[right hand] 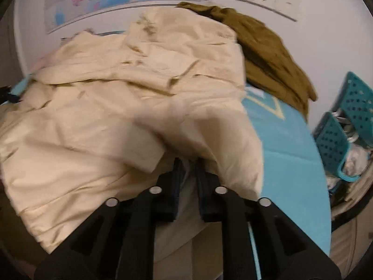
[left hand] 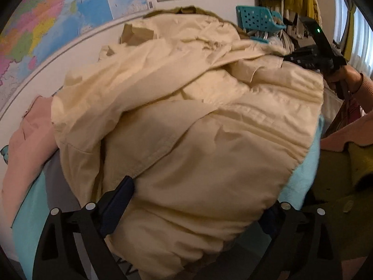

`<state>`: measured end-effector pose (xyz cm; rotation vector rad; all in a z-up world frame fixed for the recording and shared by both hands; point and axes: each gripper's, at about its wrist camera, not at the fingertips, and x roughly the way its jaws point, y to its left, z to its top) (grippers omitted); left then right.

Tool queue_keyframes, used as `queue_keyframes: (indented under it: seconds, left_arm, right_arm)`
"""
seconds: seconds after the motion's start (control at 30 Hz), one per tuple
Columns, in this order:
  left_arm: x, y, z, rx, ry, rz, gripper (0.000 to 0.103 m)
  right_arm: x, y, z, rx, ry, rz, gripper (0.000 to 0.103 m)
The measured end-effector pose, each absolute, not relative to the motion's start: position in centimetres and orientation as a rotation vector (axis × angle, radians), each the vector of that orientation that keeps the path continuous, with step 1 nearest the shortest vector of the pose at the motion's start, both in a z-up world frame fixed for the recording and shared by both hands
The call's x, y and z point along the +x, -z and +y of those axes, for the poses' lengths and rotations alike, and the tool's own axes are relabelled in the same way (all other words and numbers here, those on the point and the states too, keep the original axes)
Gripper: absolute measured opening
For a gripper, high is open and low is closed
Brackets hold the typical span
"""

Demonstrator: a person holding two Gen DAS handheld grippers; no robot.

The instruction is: Fold large clothes

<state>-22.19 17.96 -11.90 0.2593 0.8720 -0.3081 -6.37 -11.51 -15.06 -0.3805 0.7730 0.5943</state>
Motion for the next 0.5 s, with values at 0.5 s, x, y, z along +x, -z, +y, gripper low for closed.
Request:
queue_keyframes:
  seconds: [0.5]
  left_arm:
    - [-23.1, 12.3, 24.2, -0.002, 0.152, 0.924, 0.092]
  right_arm:
    - [-8.9, 14.4, -9.2, -0.393, -0.744, 0.758, 0.061]
